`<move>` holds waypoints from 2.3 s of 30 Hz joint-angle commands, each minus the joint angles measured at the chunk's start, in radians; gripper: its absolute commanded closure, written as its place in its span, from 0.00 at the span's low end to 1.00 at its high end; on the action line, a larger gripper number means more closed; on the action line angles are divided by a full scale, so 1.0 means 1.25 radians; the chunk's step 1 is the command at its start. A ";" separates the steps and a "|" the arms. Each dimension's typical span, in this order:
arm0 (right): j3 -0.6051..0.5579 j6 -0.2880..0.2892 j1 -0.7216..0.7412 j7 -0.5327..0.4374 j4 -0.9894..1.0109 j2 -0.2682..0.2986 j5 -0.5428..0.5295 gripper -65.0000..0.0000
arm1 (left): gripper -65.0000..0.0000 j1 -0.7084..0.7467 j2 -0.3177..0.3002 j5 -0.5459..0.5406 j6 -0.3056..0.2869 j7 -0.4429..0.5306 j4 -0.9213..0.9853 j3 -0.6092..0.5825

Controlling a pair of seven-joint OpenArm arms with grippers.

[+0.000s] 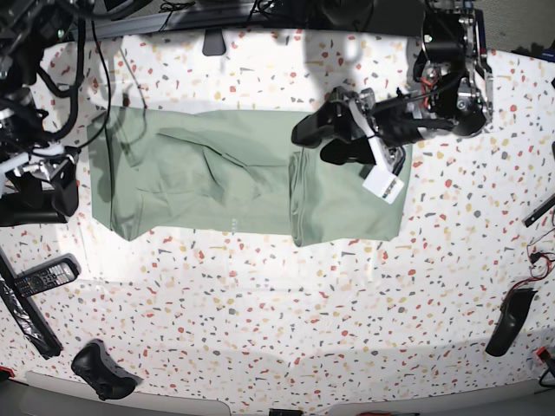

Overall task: Fold the T-shirt properly
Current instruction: 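Lift the left gripper off the folded end and move it aside, then move the right gripper to the strip's other end and grasp it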

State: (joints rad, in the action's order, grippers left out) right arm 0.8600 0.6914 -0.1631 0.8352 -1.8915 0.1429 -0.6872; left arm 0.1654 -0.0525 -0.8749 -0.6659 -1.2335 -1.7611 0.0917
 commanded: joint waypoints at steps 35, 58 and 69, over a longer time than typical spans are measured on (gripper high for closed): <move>-0.164 0.005 0.239 0.015 0.528 0.167 0.093 0.45 | 0.41 -0.008 0.002 -0.018 -0.006 0.015 -0.015 -0.001; -0.206 0.005 0.239 -0.062 0.528 0.143 0.210 0.27 | 0.41 -0.008 0.002 -0.018 -0.006 -0.021 -0.015 -0.001; -0.206 0.005 0.236 -0.070 0.536 0.095 0.198 0.28 | 0.41 -0.008 0.002 -0.018 -0.006 -0.021 -0.015 -0.001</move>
State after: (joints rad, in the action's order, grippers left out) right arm 0.6018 0.6891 0.1150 0.7609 -1.2091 0.2459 -0.4213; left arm 0.1658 -0.0525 -0.8734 -0.6659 -1.2686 -1.7611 0.0910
